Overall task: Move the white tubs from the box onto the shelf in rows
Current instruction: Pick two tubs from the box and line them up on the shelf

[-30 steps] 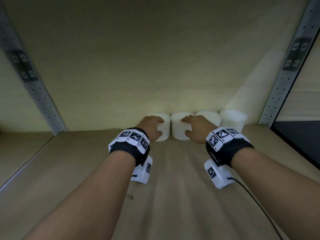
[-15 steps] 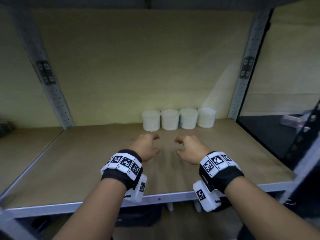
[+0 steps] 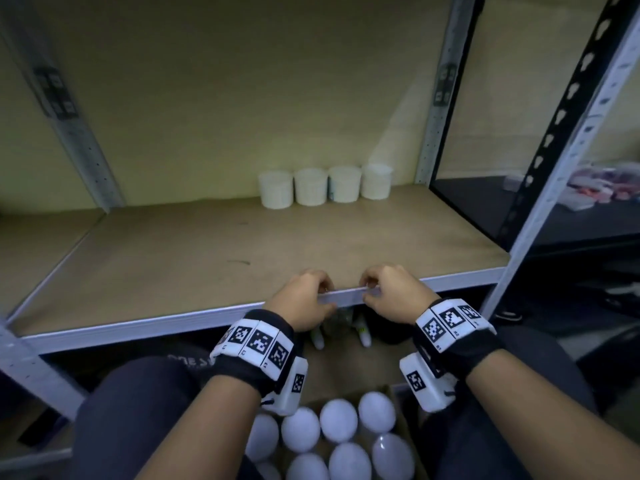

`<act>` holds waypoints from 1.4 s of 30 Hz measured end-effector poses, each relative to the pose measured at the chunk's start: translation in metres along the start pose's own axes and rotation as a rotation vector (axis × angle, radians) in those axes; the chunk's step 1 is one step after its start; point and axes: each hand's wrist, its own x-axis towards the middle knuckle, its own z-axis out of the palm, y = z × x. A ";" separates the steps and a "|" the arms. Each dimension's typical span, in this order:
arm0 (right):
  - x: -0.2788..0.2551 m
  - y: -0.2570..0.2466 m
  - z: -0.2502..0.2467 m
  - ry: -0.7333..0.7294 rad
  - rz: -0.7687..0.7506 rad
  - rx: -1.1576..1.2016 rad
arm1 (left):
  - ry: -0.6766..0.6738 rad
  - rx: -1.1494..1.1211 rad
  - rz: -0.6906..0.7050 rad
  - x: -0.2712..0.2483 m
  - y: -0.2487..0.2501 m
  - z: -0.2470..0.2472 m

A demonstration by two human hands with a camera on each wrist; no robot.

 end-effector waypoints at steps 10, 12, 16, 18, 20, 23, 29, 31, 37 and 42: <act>-0.010 0.045 0.089 -0.308 0.136 -0.018 | -0.343 0.025 -0.125 -0.001 -0.025 0.103; -0.007 0.057 0.116 -0.388 0.176 -0.052 | -0.427 0.035 -0.172 0.002 -0.035 0.132; -0.001 0.093 0.175 -0.526 0.223 -0.105 | -0.592 0.034 -0.236 0.002 -0.057 0.193; -0.004 0.109 0.200 -0.557 0.232 -0.111 | -0.653 0.026 -0.252 0.000 -0.068 0.223; -0.010 0.120 0.219 -0.642 0.233 -0.166 | -0.722 0.024 -0.289 -0.005 -0.077 0.251; -0.015 0.135 0.252 -0.740 0.267 -0.181 | -0.801 0.071 -0.296 -0.016 -0.087 0.290; -0.036 0.154 0.293 -0.803 0.256 -0.167 | -0.704 0.236 -0.236 -0.041 -0.095 0.336; -0.044 0.163 0.309 -0.774 0.250 -0.226 | -0.579 0.325 -0.222 -0.045 -0.087 0.343; -0.053 0.158 0.337 -0.633 0.285 -0.350 | -0.494 0.294 -0.248 -0.052 -0.096 0.385; -0.057 0.186 0.376 -0.519 0.241 -0.321 | -0.593 0.357 -0.235 -0.053 -0.106 0.414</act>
